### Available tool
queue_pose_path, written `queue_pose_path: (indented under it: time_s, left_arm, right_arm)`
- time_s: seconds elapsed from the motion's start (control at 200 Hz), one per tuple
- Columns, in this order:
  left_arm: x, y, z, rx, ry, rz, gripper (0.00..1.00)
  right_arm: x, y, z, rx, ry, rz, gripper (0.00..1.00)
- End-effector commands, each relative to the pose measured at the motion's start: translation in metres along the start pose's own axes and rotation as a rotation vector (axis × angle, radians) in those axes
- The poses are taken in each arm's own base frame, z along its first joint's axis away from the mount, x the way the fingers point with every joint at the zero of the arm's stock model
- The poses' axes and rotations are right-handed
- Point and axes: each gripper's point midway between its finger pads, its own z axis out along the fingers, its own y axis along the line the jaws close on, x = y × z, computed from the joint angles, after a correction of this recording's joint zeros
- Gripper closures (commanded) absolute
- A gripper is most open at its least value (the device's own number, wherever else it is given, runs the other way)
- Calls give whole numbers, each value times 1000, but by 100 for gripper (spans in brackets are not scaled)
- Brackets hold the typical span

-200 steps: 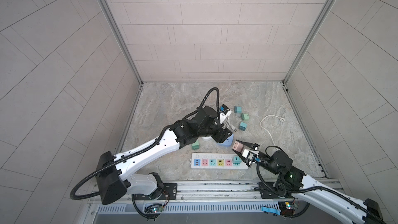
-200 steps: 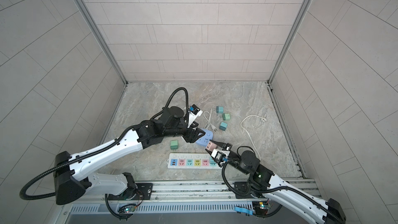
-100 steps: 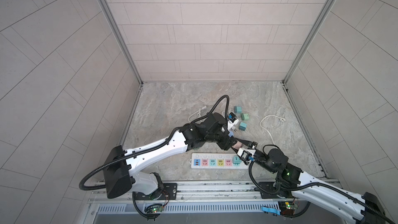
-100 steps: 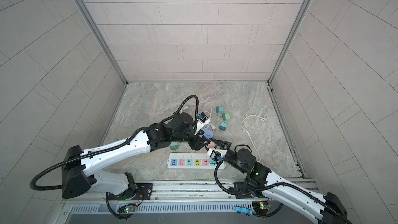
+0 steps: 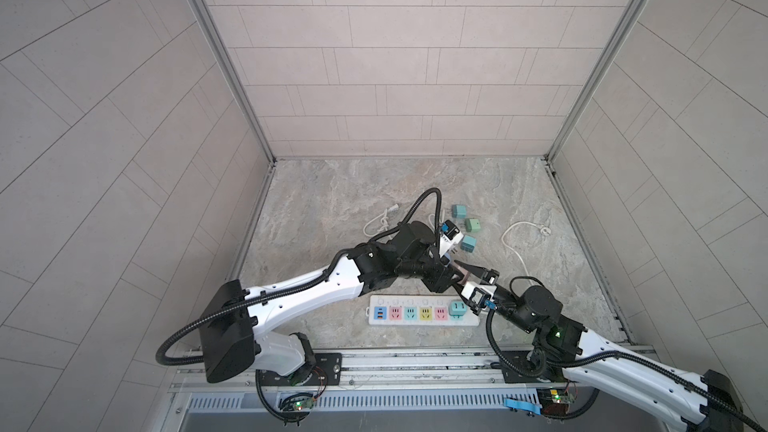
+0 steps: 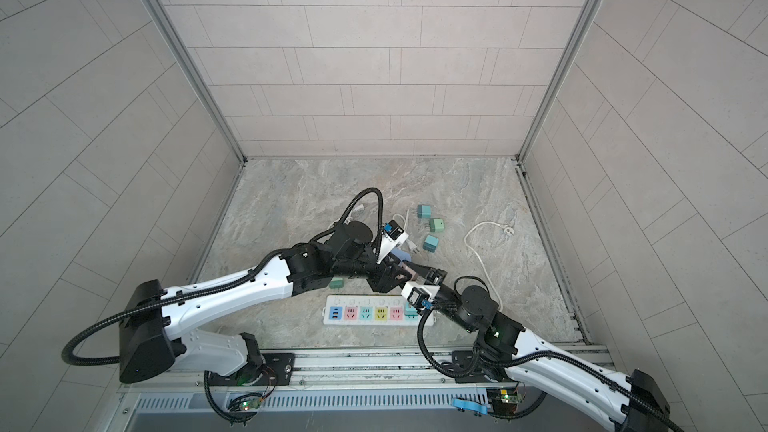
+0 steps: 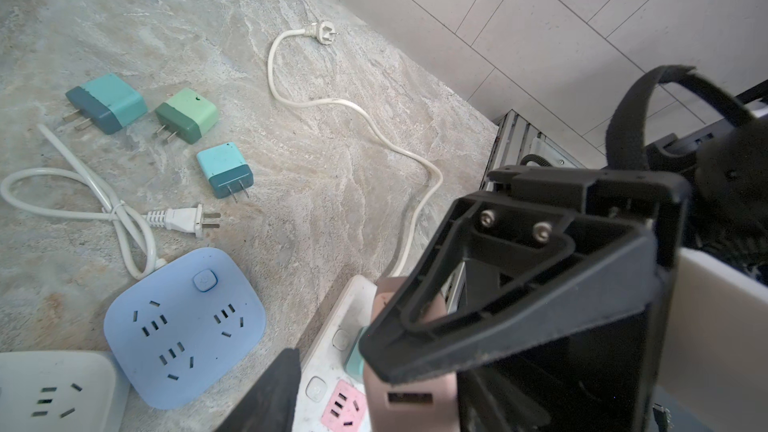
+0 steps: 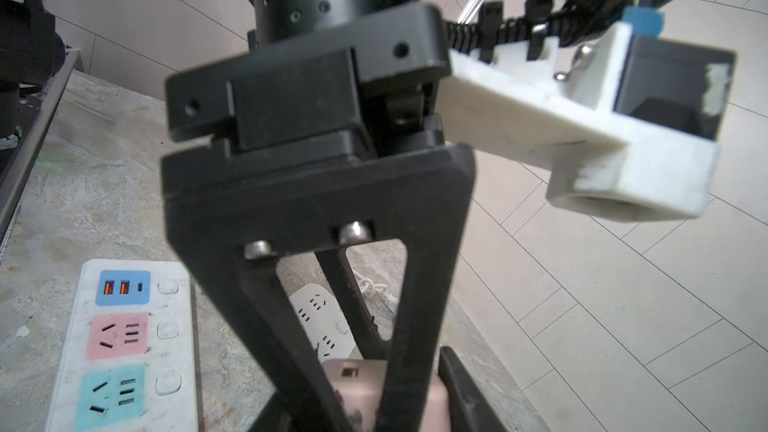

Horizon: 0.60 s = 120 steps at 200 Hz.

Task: Insert the plug
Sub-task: 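Close the left gripper on the pink adapter held by the right gripper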

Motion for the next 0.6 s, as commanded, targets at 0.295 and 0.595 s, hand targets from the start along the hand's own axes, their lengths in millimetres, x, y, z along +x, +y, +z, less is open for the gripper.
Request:
queue_pose_path:
  time_s: [0.295, 0.595]
  left_arm:
    - [3, -9, -1, 38, -8, -3, 53]
    - [6, -11, 2, 55, 9, 0, 57]
  right_arm:
    - [-35, -17, -3, 43, -109, 1, 100]
    - [-37, -17, 1, 42, -111, 3, 100]
